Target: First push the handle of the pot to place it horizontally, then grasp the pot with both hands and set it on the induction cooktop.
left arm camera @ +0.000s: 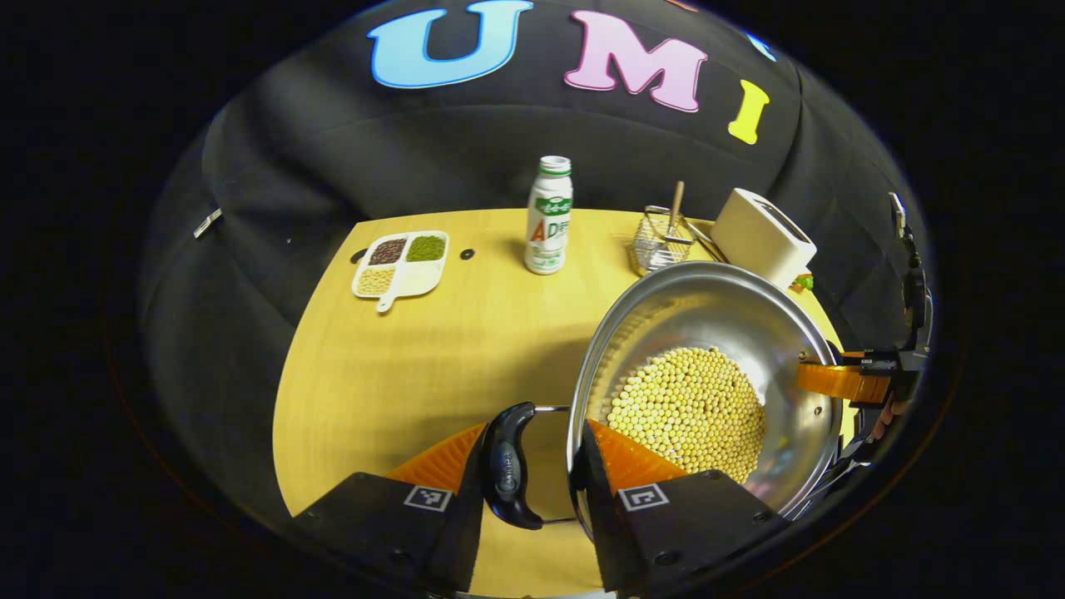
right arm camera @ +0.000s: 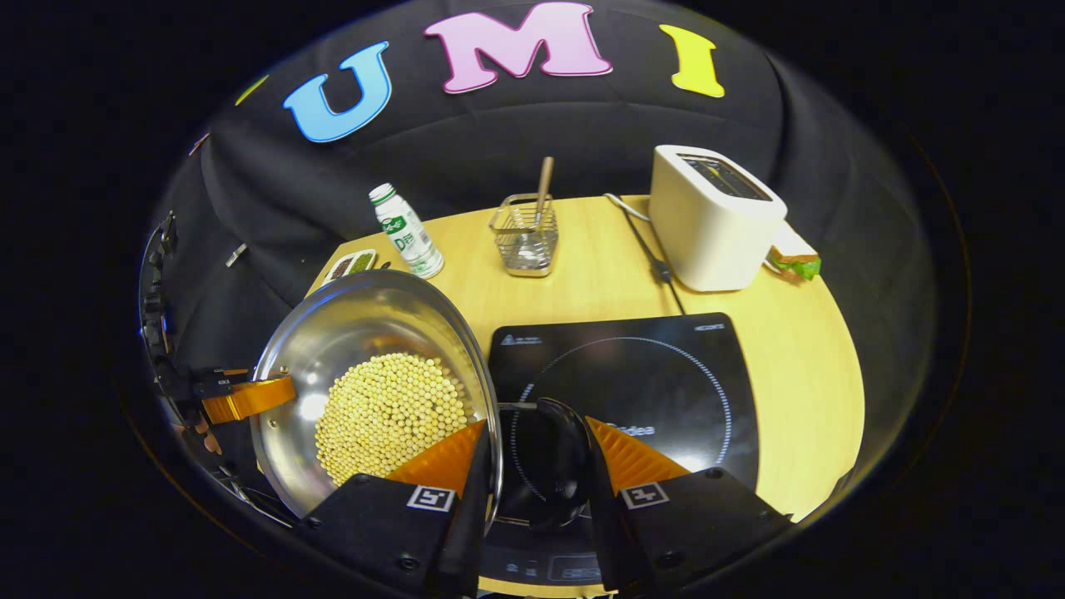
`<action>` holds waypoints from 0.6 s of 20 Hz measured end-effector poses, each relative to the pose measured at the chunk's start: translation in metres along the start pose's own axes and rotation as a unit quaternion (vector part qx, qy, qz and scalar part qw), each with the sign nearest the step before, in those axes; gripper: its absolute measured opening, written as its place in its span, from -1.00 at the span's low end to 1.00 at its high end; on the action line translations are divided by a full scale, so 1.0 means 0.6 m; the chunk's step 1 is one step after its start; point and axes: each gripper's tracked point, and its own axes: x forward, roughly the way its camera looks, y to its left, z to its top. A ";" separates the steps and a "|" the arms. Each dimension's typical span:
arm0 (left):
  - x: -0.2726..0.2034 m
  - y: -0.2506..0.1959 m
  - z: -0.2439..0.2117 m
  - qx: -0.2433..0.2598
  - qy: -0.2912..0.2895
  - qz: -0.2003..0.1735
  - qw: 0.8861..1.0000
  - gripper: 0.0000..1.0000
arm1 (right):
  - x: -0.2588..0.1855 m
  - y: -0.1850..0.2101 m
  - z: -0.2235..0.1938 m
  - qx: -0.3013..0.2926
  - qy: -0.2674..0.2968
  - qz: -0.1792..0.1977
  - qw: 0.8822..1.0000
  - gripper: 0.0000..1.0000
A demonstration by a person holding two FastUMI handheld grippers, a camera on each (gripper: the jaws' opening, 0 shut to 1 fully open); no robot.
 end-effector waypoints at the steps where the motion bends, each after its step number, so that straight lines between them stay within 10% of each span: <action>1: 0.003 -0.020 0.003 0.003 0.000 -0.003 1.000 0.12 | -0.006 -0.021 0.001 0.003 0.000 -0.003 1.000 0.05; 12: 0.046 -0.223 0.018 0.031 0.008 -0.036 0.999 0.17 | -0.037 -0.226 0.000 0.025 0.006 -0.030 0.999 0.14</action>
